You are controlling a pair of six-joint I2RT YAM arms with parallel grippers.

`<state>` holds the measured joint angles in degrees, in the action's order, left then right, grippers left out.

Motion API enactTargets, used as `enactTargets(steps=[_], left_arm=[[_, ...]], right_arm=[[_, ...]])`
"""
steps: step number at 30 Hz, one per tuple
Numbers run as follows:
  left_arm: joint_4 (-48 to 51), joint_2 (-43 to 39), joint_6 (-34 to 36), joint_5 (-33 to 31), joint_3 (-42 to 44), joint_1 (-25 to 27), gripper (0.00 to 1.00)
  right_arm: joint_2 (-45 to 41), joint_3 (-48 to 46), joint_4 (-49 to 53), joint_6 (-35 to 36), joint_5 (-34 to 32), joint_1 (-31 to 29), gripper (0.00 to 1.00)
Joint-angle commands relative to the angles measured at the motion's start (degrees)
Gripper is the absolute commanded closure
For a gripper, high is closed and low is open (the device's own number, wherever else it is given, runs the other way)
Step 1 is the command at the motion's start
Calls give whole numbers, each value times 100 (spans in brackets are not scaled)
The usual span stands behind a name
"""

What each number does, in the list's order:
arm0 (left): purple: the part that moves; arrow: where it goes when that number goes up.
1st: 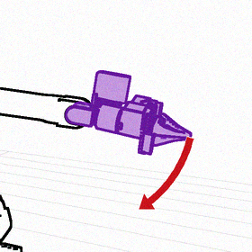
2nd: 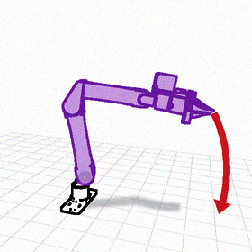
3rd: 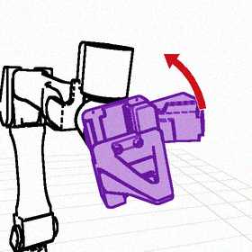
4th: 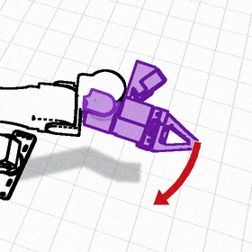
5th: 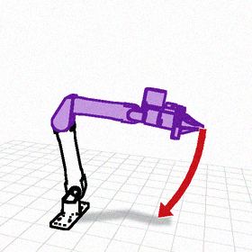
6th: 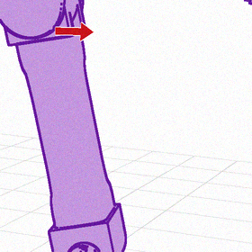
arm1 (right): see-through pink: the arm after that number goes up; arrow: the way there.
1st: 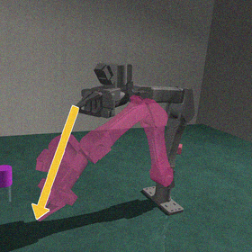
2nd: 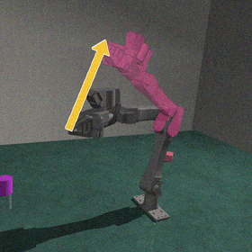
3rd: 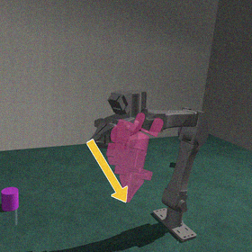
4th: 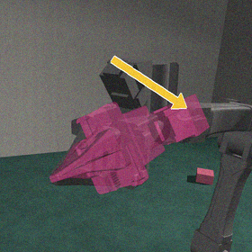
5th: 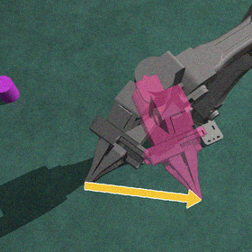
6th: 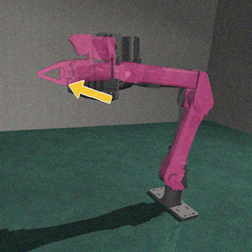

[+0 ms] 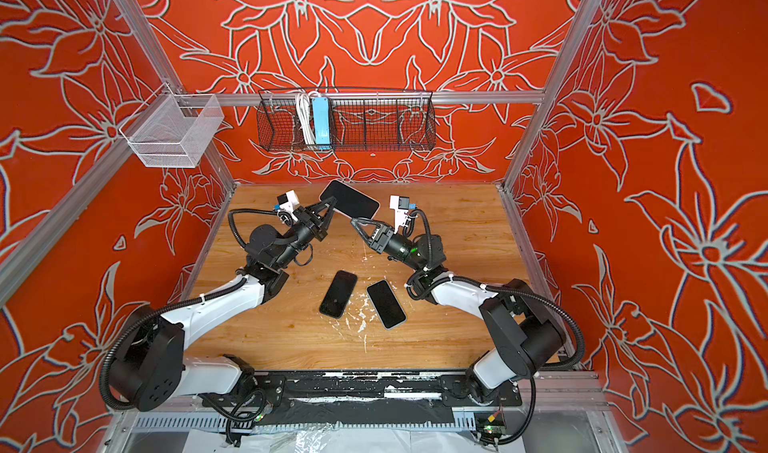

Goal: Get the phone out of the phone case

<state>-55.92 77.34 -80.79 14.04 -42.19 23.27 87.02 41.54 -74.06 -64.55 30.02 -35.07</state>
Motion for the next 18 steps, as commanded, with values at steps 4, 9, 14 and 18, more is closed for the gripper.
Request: enactTargets(steps=[4,9,14,18], left_arm=[[-552,33,63,-116,-78,11,100],[-547,22,29,-88,-70,17,100],[-485,-50,37,-94,-8,19,100],[-430,-114,64,-89,27,20,100]], right_arm=[[-178,-146,-223,52,-294,-130,73],[-220,-157,-98,195,-380,-132,78],[-223,-66,-22,292,-397,-134,79],[-200,20,22,329,-381,-132,81]])
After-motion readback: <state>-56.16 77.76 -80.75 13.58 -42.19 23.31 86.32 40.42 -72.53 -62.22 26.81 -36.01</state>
